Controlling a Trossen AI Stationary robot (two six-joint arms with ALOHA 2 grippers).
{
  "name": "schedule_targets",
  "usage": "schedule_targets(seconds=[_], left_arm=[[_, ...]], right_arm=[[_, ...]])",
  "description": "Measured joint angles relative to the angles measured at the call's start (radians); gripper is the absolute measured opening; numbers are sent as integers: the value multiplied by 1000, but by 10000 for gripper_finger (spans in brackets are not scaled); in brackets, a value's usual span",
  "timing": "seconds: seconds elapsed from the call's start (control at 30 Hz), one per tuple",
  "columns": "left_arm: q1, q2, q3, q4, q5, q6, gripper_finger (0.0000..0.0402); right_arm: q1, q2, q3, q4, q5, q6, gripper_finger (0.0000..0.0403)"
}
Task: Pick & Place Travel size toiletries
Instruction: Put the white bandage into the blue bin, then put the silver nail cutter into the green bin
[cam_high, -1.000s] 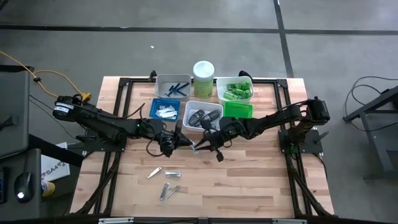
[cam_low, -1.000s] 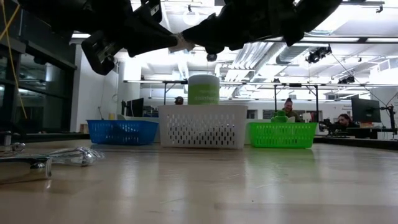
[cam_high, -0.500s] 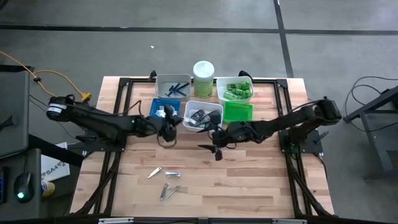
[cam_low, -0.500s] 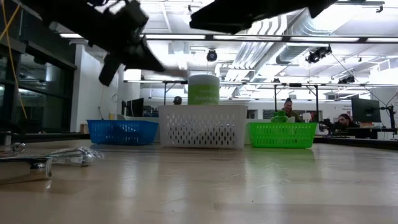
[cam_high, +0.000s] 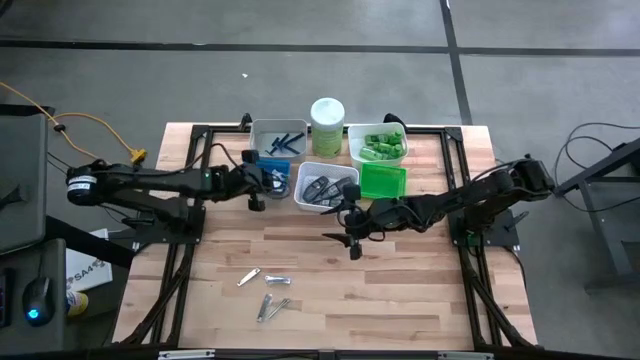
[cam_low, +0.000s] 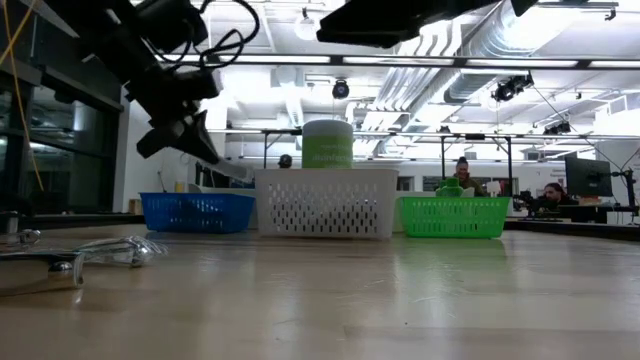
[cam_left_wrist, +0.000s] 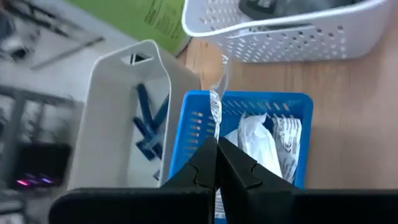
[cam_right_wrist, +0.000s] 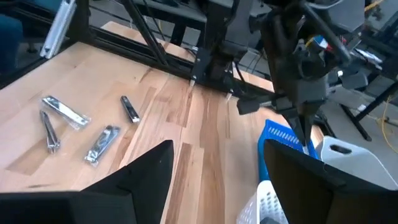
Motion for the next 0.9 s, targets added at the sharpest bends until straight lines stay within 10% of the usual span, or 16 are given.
schedule_targets(seconds=[0.5, 0.9], left_arm=[[82, -15, 0, -150, 48, -305, 115], [-27, -138, 59, -477, 461, -856, 129]], right_arm=[[0, 0, 0, -61, 6, 81, 244], [0, 0, 0, -167, 6, 202, 245]])
